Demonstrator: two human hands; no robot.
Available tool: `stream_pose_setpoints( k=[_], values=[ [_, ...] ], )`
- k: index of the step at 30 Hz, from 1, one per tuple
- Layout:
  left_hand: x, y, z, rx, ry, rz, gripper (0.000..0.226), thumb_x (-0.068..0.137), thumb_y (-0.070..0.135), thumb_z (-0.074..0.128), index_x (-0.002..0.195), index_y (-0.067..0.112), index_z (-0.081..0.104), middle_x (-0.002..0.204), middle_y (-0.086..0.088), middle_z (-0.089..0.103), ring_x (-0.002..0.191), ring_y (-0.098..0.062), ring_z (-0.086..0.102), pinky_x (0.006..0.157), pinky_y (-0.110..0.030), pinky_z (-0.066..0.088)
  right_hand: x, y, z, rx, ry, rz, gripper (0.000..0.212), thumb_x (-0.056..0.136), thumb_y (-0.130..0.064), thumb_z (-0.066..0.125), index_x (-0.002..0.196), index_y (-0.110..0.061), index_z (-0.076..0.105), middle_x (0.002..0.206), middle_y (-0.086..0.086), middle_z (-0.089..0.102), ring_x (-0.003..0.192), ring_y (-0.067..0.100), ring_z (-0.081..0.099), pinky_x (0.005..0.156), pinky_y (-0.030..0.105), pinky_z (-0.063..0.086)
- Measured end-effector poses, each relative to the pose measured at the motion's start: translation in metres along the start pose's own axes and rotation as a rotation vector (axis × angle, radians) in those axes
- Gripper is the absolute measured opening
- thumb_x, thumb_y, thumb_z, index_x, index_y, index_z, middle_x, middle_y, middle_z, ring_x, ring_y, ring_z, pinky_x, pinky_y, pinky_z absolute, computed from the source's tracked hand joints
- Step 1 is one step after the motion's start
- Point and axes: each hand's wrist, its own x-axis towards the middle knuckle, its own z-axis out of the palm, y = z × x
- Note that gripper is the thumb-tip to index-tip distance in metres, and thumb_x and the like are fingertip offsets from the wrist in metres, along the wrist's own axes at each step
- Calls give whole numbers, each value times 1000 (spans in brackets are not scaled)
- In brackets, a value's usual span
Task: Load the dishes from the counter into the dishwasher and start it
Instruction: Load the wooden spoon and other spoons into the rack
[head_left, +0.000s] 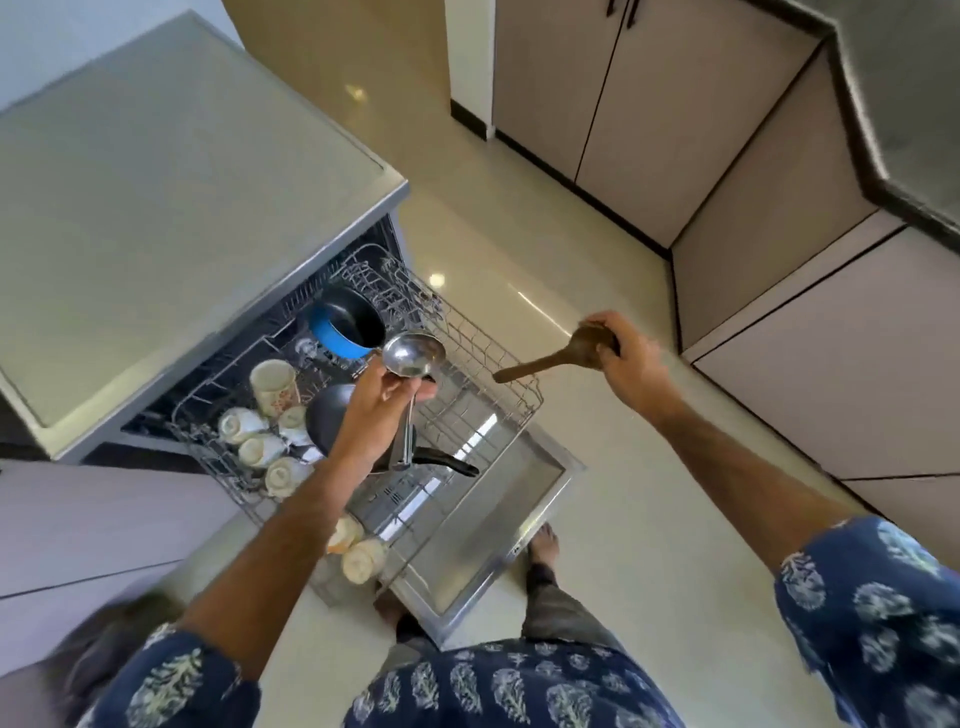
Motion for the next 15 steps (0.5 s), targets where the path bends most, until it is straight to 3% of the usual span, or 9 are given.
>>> stream_pose_setpoints(
  k=[3,6,9,10,13,15],
  values=[
    [9,-7,21,-44,71,-15,26,95,31,64,120,25,60,99,-7,77,93,-30,74,77,-25,57,23,15,-3,-78,-139,-122,44,89,5,47,120,-23,59,104,-14,63,91,8,58,71,1,36],
    [11,-6,33,-72,138,-12,41,91,39,69,122,14,59,92,-8,77,86,-28,75,77,-32,60,37,21,5,-83,-252,-215,40,92,1,44,120,-24,57,102,-14,67,84,10,61,67,1,39],
    [13,-5,41,-113,175,-7,57,85,47,74,119,5,56,88,-6,77,81,-26,75,80,-43,61,46,21,26,-80,-347,-327,24,98,-24,41,117,-24,56,87,-38,61,72,-8,61,63,3,38],
    [13,-4,43,-117,178,-13,57,84,47,75,119,6,56,88,-6,77,82,-26,75,82,-48,60,49,21,36,-94,-382,-353,24,101,-31,40,117,-24,56,87,-38,61,67,-10,59,62,8,41],
    [16,-6,44,-109,196,-17,53,84,44,76,119,9,56,90,-5,76,83,-26,74,87,-56,55,62,26,73,-165,-507,-335,20,104,-28,43,118,-19,55,103,-5,73,75,12,62,68,29,53],
    [17,-7,45,-98,202,-26,46,86,32,71,120,5,56,93,-6,76,86,-29,73,90,-56,53,69,27,94,-192,-569,-274,21,105,-26,43,116,-13,53,105,8,71,81,24,65,71,37,55]
  ],
)
